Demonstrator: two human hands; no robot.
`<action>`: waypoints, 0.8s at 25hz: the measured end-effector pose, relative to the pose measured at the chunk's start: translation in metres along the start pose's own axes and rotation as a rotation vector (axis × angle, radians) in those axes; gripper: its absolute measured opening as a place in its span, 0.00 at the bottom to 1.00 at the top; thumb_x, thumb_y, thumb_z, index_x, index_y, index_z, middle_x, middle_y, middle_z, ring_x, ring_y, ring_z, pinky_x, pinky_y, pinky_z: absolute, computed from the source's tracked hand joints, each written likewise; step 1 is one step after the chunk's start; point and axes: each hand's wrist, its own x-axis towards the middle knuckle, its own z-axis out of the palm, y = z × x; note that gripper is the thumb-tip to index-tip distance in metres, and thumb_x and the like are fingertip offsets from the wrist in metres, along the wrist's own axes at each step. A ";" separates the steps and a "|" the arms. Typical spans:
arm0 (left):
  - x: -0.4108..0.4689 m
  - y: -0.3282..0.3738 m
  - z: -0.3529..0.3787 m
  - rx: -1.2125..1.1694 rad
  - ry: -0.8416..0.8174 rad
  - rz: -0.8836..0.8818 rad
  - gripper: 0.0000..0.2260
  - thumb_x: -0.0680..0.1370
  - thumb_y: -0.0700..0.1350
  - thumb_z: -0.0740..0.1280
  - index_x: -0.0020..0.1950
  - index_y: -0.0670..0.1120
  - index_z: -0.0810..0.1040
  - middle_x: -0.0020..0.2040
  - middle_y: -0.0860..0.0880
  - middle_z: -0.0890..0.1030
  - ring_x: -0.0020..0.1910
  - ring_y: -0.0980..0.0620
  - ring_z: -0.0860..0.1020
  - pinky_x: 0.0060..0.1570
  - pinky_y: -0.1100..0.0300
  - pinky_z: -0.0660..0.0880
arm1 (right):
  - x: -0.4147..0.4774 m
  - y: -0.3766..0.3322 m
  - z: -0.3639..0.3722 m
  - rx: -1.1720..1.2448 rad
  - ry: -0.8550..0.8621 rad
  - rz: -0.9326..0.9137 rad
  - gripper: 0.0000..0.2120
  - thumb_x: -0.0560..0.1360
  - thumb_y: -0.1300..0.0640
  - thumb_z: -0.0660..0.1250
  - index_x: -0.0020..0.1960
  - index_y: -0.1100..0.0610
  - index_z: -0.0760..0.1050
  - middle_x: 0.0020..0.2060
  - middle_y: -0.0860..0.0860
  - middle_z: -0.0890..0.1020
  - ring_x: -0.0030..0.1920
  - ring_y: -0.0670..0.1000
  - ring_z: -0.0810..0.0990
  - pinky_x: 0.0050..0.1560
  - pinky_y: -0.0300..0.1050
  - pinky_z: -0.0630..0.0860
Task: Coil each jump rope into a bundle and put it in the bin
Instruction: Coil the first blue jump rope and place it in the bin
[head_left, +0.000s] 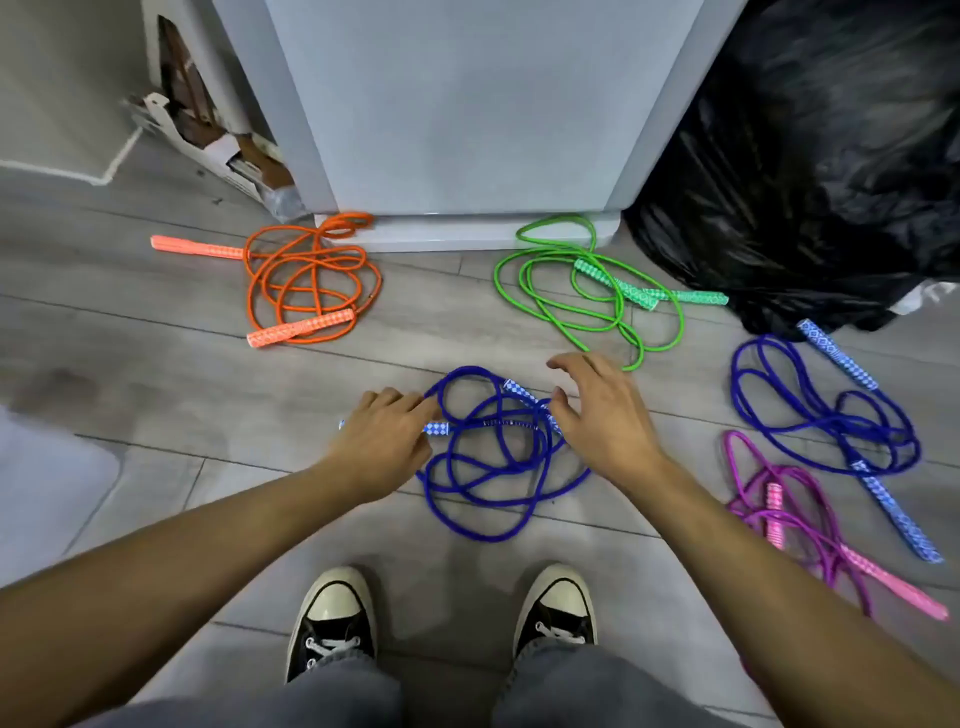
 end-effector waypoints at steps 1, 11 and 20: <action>0.001 -0.001 0.009 0.014 -0.046 0.004 0.14 0.74 0.47 0.61 0.57 0.47 0.77 0.49 0.48 0.82 0.49 0.41 0.78 0.48 0.49 0.73 | 0.001 0.006 0.007 -0.005 -0.017 0.006 0.15 0.76 0.59 0.67 0.62 0.55 0.77 0.55 0.53 0.81 0.55 0.59 0.79 0.58 0.55 0.75; 0.037 -0.001 0.087 0.227 -0.277 0.018 0.24 0.78 0.45 0.64 0.74 0.46 0.66 0.67 0.44 0.73 0.64 0.39 0.73 0.60 0.45 0.69 | 0.005 0.045 0.046 -0.049 -0.130 0.112 0.15 0.75 0.61 0.65 0.62 0.54 0.78 0.53 0.54 0.81 0.54 0.59 0.79 0.56 0.55 0.75; 0.036 -0.007 0.056 -0.221 -0.223 -0.012 0.11 0.79 0.46 0.64 0.59 0.45 0.75 0.52 0.43 0.78 0.52 0.40 0.77 0.48 0.48 0.74 | 0.007 0.020 0.038 0.006 -0.205 0.052 0.16 0.76 0.59 0.65 0.64 0.53 0.75 0.55 0.52 0.80 0.55 0.57 0.79 0.58 0.56 0.75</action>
